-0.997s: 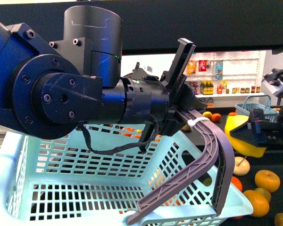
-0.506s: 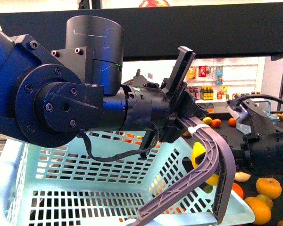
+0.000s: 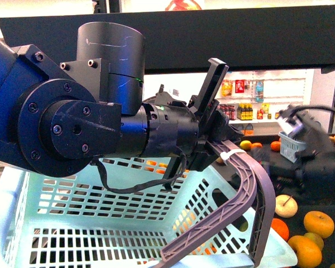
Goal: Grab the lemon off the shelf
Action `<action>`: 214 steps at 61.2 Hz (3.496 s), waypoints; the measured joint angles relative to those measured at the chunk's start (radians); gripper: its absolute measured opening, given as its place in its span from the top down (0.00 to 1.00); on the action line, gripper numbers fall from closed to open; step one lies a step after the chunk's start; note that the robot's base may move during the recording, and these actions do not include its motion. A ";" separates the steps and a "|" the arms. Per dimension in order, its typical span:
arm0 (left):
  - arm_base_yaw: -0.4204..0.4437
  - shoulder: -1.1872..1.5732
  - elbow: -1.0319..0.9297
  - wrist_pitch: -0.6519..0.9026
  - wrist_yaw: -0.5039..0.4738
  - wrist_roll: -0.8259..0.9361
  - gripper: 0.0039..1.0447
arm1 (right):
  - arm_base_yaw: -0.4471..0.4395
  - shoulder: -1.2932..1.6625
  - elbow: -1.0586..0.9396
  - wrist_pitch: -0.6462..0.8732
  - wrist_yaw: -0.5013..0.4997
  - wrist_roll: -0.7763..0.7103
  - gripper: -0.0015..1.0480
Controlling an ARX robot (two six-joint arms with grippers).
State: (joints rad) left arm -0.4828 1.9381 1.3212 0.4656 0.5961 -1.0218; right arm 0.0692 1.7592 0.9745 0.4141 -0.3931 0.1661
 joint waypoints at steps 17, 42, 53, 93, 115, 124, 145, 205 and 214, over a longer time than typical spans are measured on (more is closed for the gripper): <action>0.000 0.000 0.000 0.000 0.003 0.000 0.94 | -0.218 -0.031 -0.042 0.055 -0.089 -0.108 0.07; 0.000 0.000 0.000 0.000 0.003 0.000 0.94 | -0.335 0.369 -0.233 0.177 -0.207 -0.493 0.07; 0.000 0.000 0.000 0.000 0.004 0.000 0.94 | -0.237 0.499 -0.205 0.207 -0.183 -0.660 0.07; 0.000 0.000 0.000 0.000 0.004 0.000 0.94 | -0.046 0.866 0.169 0.222 0.007 -0.975 0.07; 0.000 0.000 0.000 0.000 0.003 0.000 0.94 | -0.026 0.946 0.292 0.180 0.039 -0.966 0.07; 0.000 0.000 0.000 0.000 0.004 0.000 0.94 | -0.019 0.961 0.309 0.174 0.045 -0.947 0.07; 0.000 0.000 0.000 0.000 0.003 0.000 0.94 | -0.019 0.968 0.311 0.141 0.080 -0.933 0.33; 0.000 0.000 0.000 0.000 0.003 0.000 0.94 | -0.297 0.381 -0.010 0.200 0.053 -0.729 0.54; 0.000 0.000 0.000 0.000 0.004 -0.001 0.94 | -0.278 0.207 -0.017 0.169 0.014 -0.606 0.54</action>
State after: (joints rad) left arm -0.4831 1.9381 1.3212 0.4656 0.6003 -1.0225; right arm -0.2085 1.9663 0.9577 0.5831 -0.3790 -0.4400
